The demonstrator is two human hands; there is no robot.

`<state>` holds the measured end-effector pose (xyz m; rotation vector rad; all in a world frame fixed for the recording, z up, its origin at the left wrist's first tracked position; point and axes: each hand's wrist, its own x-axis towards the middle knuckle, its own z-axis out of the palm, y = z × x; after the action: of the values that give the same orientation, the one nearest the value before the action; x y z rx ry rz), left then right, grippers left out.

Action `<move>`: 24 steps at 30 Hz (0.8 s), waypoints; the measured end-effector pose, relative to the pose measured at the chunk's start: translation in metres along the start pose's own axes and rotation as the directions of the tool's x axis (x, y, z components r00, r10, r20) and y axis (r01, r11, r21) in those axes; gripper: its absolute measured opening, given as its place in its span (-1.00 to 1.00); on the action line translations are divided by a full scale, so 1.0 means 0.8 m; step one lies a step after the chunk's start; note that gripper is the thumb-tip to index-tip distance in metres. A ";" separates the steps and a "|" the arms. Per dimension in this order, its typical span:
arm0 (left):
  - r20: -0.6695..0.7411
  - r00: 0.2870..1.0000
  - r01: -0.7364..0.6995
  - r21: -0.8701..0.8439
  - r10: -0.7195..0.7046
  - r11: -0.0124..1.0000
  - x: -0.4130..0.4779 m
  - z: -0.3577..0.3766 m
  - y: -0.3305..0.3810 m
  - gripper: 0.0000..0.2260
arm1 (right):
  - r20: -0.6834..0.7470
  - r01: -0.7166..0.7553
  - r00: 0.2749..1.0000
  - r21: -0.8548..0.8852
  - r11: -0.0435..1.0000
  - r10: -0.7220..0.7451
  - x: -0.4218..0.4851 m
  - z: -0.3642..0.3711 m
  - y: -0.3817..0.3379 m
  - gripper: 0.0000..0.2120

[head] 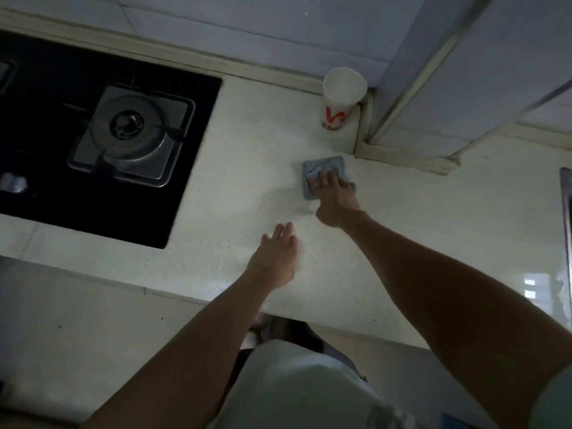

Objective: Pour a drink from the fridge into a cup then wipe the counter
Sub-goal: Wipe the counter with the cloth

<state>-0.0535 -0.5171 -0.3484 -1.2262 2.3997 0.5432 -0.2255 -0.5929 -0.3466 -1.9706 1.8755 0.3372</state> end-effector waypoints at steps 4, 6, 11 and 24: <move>-0.083 0.996 -0.031 -0.028 0.028 0.999 -0.014 0.014 0.024 -0.60 | -0.042 -0.016 0.999 0.056 0.998 0.019 -0.078 0.049 0.000 -0.27; -0.072 0.996 -0.047 0.004 0.048 0.999 -0.027 0.021 0.044 -0.62 | -0.040 -0.046 0.998 0.089 0.995 0.049 -0.121 0.073 -0.003 -0.28; -0.068 0.997 -0.046 0.041 0.048 0.998 -0.067 0.048 0.093 -0.65 | -0.028 -0.104 0.994 0.124 0.987 0.108 -0.223 0.134 -0.010 -0.25; -0.110 0.988 -0.122 -0.096 0.111 0.988 -0.101 0.075 0.150 -0.76 | -0.027 -0.343 0.934 0.198 0.918 0.355 -0.303 0.169 0.007 -0.32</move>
<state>-0.0987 -0.3678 -0.3395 -1.1883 2.5725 0.6596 -0.2354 -0.3158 -0.3619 -1.5351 2.2124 0.1867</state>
